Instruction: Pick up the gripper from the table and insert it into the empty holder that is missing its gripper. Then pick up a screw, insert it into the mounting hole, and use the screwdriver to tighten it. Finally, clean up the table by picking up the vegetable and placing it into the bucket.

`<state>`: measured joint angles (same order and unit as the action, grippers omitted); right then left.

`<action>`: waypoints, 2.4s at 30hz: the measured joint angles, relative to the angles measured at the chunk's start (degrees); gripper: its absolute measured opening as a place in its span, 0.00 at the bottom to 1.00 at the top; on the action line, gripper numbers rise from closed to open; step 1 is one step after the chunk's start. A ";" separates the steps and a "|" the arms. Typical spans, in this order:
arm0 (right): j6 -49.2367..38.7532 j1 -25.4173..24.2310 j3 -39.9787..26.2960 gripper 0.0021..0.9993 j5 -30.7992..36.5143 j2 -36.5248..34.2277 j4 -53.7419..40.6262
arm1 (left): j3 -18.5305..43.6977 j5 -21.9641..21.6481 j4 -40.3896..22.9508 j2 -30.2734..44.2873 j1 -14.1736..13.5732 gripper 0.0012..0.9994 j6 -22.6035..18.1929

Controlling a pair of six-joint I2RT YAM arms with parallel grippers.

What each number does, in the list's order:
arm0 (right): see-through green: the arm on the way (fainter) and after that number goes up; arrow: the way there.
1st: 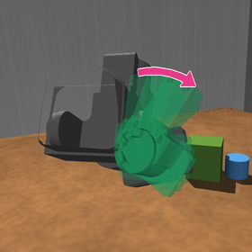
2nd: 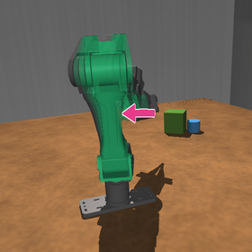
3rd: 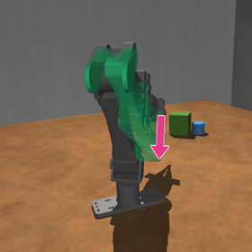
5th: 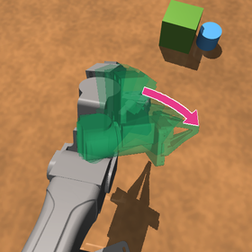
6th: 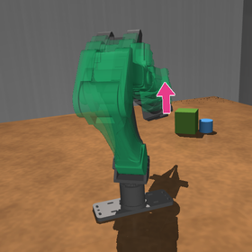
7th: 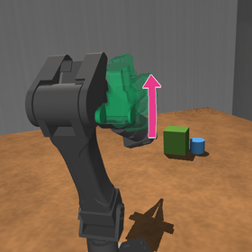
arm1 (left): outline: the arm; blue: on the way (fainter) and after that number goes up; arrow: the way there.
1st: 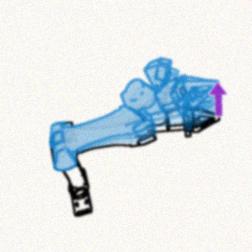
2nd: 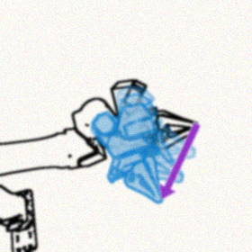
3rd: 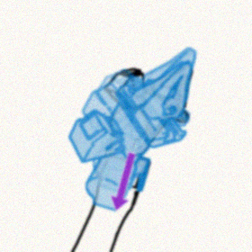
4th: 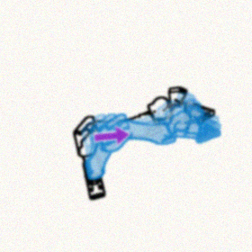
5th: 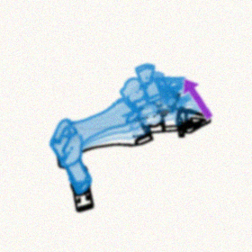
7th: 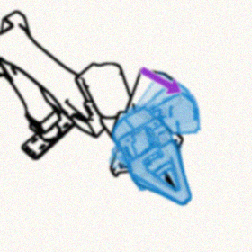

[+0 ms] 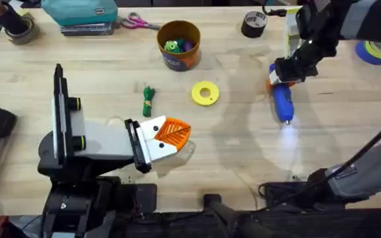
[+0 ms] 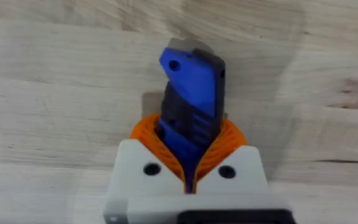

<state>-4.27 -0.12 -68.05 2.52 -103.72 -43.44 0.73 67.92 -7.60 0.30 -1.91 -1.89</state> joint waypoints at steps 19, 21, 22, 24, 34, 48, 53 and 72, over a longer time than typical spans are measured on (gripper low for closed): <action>0.04 0.29 -15.55 0.02 -6.43 18.36 -2.75 | 0.00 0.00 0.00 0.01 0.00 0.01 0.01; 0.22 0.35 -18.10 0.02 -8.40 21.42 -1.83 | 0.00 0.00 0.00 0.02 0.00 0.01 0.02; 0.29 0.44 -18.98 0.02 -9.28 22.68 -1.16 | 0.00 0.00 0.00 0.02 0.00 0.01 0.01; 0.48 0.68 -19.99 0.02 -11.19 25.07 1.22 | 0.00 0.00 0.00 0.02 0.00 0.01 0.02; 2.52 7.02 -20.28 0.02 -20.42 32.31 17.34 | 0.00 0.00 0.00 0.02 0.00 0.01 0.02; 6.72 19.57 -20.28 0.02 -33.99 33.59 34.47 | 0.00 0.00 0.00 0.02 0.00 0.01 0.02; 7.30 23.01 -20.28 0.02 -36.72 33.53 38.13 | 0.00 0.00 0.00 0.02 0.00 0.01 0.02; 11.84 30.73 -9.28 0.02 -46.42 31.50 61.62 | 0.00 0.00 0.00 0.02 0.00 0.01 0.02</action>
<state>7.57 30.61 -77.33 -43.90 -72.23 18.18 0.73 67.92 -7.60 0.32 -1.91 -1.87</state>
